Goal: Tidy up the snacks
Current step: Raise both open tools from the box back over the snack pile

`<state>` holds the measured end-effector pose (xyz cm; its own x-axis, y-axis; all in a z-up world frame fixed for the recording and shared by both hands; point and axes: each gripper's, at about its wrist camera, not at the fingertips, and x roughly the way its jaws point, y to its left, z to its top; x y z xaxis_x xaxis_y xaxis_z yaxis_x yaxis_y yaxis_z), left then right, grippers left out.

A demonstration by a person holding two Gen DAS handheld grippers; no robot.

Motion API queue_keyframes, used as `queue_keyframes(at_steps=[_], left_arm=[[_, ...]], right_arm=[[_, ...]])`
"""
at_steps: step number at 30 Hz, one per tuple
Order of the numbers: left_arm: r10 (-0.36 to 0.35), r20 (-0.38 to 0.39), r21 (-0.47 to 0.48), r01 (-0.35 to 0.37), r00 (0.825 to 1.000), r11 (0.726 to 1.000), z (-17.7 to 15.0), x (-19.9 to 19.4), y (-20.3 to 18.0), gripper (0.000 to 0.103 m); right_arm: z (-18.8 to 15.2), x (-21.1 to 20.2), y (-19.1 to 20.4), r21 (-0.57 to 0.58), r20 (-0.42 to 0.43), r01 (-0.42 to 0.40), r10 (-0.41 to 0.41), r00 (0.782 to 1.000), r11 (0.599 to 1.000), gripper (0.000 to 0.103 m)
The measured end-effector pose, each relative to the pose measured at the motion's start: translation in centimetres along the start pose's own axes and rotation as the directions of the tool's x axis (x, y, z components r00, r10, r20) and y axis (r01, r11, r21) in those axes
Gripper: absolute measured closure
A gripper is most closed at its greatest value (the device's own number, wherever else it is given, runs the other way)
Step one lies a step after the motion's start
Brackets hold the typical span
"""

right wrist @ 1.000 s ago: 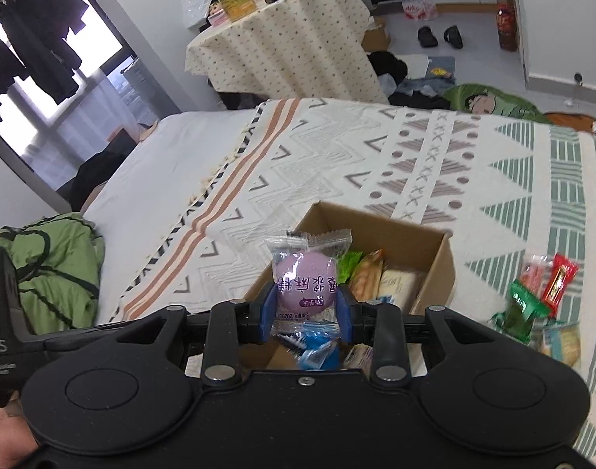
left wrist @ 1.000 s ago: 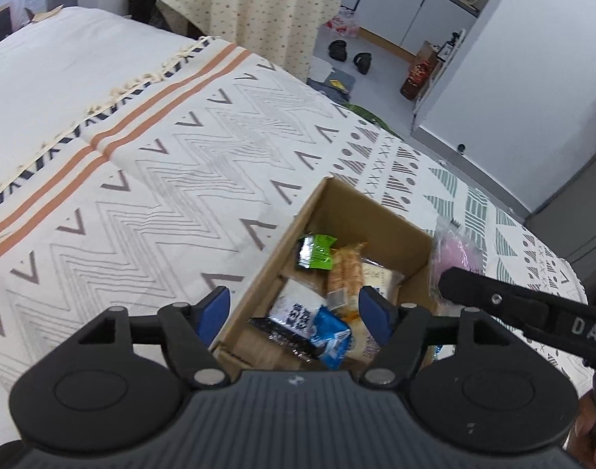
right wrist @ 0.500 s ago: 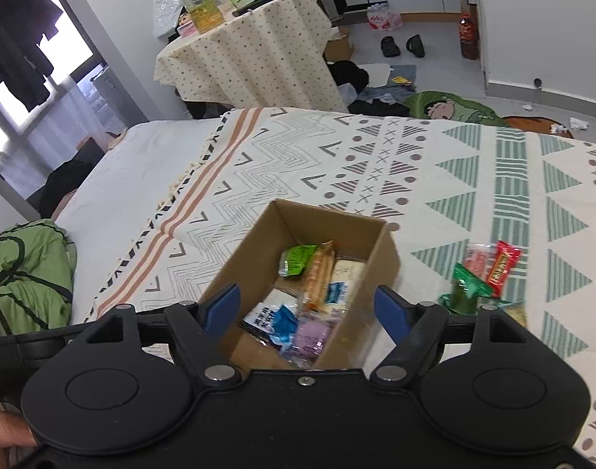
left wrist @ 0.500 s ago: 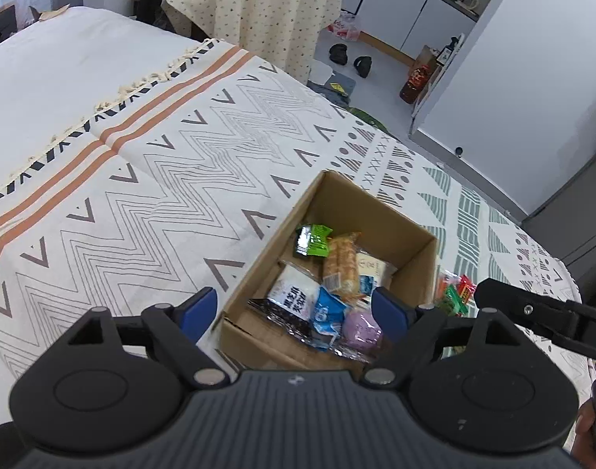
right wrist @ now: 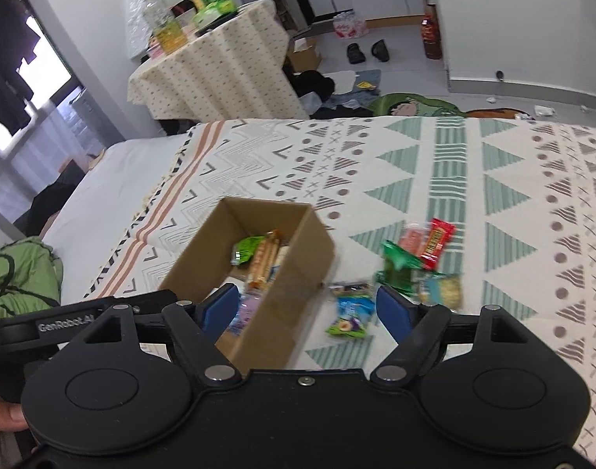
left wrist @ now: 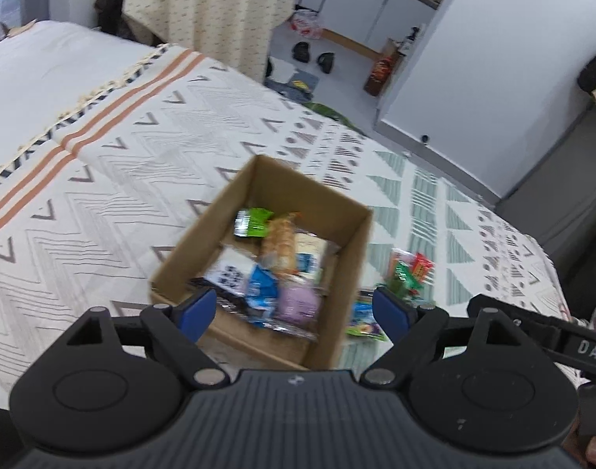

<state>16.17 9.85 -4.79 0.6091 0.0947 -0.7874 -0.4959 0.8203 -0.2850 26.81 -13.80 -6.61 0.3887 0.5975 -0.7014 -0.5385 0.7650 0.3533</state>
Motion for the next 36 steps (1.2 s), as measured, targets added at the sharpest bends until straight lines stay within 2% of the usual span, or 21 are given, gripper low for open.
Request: queue_keyframes(at_steps=[6, 11, 21, 26, 36], left_arm=[[-0.061, 0.029, 0.052, 0.059, 0.998, 0.997, -0.9, -0.2, -3.4, 0.017], [-0.077, 0.025, 0.073, 0.075, 0.997, 0.995, -1.8, 0.4, -5.5, 0.020], [-0.084, 0.015, 0.104, 0.082, 0.996, 0.991, -3.2, 2.0, -8.1, 0.026], [-0.089, 0.008, 0.113, 0.088, 0.996, 0.990, -3.8, 3.2, -9.1, 0.035], [-0.086, -0.032, 0.126, 0.089, 0.996, 0.988, -5.3, 6.6, -11.1, 0.042]], right_arm=[[-1.2, -1.3, -3.3, 0.041, 0.017, 0.013, -0.014, 1.000, 0.999, 0.026], [-2.1, -1.8, -5.3, 0.073, 0.019, 0.021, -0.022, 1.000, 0.997, 0.027], [-3.5, -1.5, -8.9, 0.118, 0.020, 0.039, -0.042, 0.999, 0.992, 0.028], [-4.2, -1.2, -10.1, 0.131, 0.015, 0.045, -0.047, 0.999, 0.990, 0.028], [-4.6, 0.0, -11.9, 0.146, 0.023, 0.035, -0.039, 0.999, 0.989, 0.029]])
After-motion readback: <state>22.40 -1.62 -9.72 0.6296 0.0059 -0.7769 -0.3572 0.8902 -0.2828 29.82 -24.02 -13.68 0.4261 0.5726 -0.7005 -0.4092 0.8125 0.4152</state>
